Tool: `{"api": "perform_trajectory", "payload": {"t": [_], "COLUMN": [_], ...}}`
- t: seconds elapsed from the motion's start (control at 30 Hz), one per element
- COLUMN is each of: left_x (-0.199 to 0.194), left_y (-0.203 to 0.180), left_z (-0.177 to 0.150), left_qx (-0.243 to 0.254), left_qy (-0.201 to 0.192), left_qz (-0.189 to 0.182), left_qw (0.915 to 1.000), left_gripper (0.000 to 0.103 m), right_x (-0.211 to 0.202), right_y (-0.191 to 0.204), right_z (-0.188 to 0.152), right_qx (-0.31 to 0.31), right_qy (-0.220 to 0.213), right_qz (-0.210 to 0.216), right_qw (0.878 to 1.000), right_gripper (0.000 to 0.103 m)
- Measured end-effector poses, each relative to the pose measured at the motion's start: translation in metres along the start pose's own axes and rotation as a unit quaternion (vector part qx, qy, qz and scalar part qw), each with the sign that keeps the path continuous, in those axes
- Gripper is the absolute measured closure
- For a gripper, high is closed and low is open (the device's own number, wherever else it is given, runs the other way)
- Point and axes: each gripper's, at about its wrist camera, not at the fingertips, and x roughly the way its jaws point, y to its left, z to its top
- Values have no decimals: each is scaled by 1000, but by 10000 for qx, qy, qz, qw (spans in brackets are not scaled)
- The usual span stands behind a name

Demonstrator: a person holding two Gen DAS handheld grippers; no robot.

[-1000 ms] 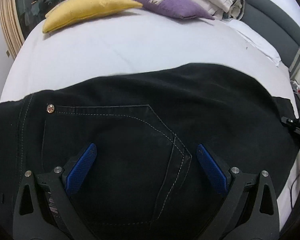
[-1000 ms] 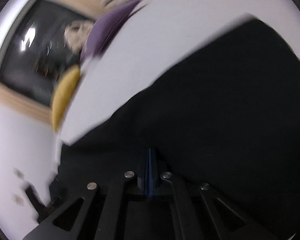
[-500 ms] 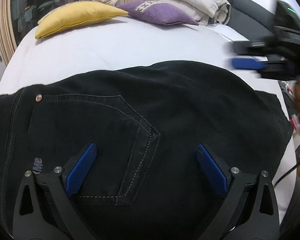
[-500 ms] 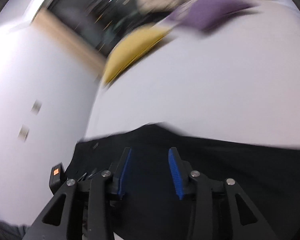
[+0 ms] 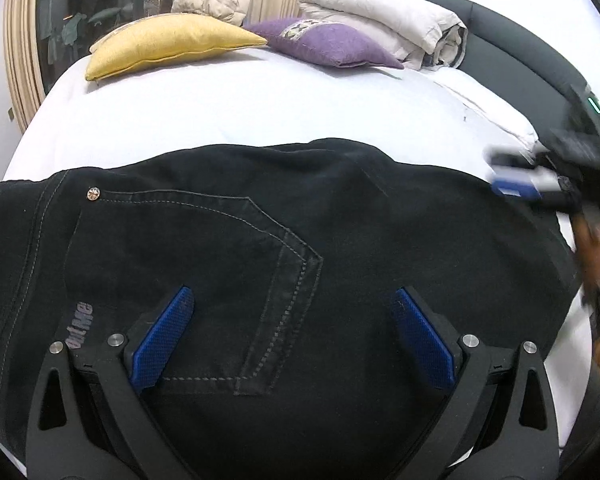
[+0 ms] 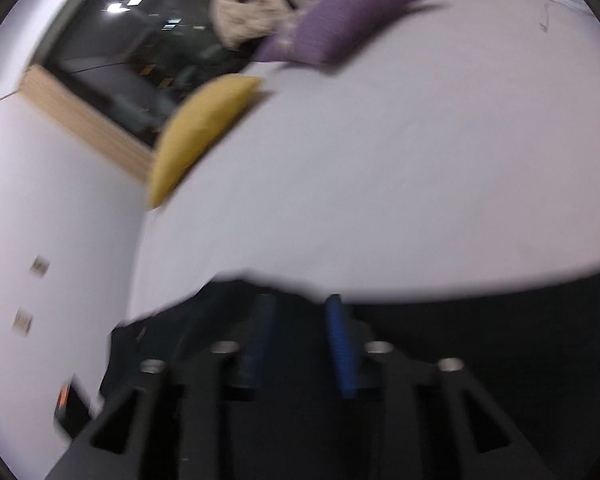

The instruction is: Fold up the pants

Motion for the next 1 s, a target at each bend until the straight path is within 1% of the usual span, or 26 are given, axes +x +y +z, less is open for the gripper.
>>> {"api": "perform_trajectory", "payload": {"t": [0.03,0.07,0.1,0.13,0.17,0.2,0.3,0.37,0.4,0.43,0.47,0.5,0.53,0.57,0.63,0.67,0.7,0.73,0.77,0.8,0.83,0.87,0.9,0.93,0.97,1.0], "left_x": [3,6,10,11,11,10,6,2,-1,-5,-8,-10,-8,-7,-4,-2,-2,-3,-6,-10,-15,-23,-34,-43,-56,-63], "left_y": [-3,-6,-8,-9,-10,-11,-13,-14,-16,-17,-19,-23,-29,-33,-44,-47,-49,-50,-49,-47,-44,-40,-31,-23,-15,-9], "left_z": [-1,-1,-2,-1,-1,-1,1,2,2,1,1,0,-1,-2,-5,-7,-8,-10,-12,-14,-15,-16,-17,-16,-14,-10], "left_qx": [65,112,143,156,163,174,113,34,15,-12,-47,-41,30,95,279,365,433,499,553,562,550,486,279,106,-95,-171], "left_qy": [81,174,269,303,324,331,294,260,226,182,138,131,170,198,280,330,370,380,371,357,330,273,230,154,-37,-165], "left_qz": [91,160,207,225,237,249,259,260,239,193,137,106,132,170,298,355,374,365,327,307,273,282,310,217,75,65], "left_qw": [9999,9997,9993,9992,9991,9990,9992,9993,9995,9996,9998,9998,9998,9996,9988,9982,9977,9974,9972,9973,9976,9980,9989,9996,9999,9997], "left_gripper": [1,1,1,1,1,1,1,1,1,1,1,1,1,1,1,1,1,1,1,1,1,1,1,1,1,1], "right_x": [3,3,-7,-17,-39,-60,-115,-150,-170,-180,-192,-197,-196,-187,-156,-144,-120,-105,-97,-101,-110,-127,-133,-147,-153,-154], "right_y": [4,-15,-48,-69,-104,-123,-161,-187,-192,-187,-175,-160,-148,-130,-103,-102,-96,-108,-131,-151,-169,-183,-188,-188,-179,-172], "right_z": [-12,-28,-43,-50,-60,-63,-63,-64,-63,-62,-60,-60,-59,-59,-67,-74,-72,-76,-80,-83,-84,-83,-80,-75,-72,-74], "right_qx": [24,182,582,867,1426,1669,1594,1871,2015,2016,1954,1844,1670,1421,986,879,867,1019,1347,1632,1923,2146,2212,2285,2289,2230], "right_qy": [67,208,164,74,-71,-321,-770,-955,-1125,-1258,-1459,-1552,-1555,-1442,-1006,-810,-579,-353,-293,-395,-570,-867,-980,-1072,-1121,-1175], "right_qz": [-108,-368,-348,-236,-256,-315,-1316,-1934,-2119,-2115,-1960,-1616,-1172,-710,-107,-35,-124,-405,-525,-463,-470,-739,-1014,-1514,-1707,-1644], "right_qw": [9999,9989,9976,9959,9894,9849,9754,9584,9497,9481,9498,9570,9666,9767,9900,9928,9945,9933,9891,9847,9785,9700,9650,9557,9518,9537], "right_gripper": [48,50,64,103,103,103,103,103,103,97,93,90,82,68,58,58,58,59,86,103,103,103,103,103,97,90]}}
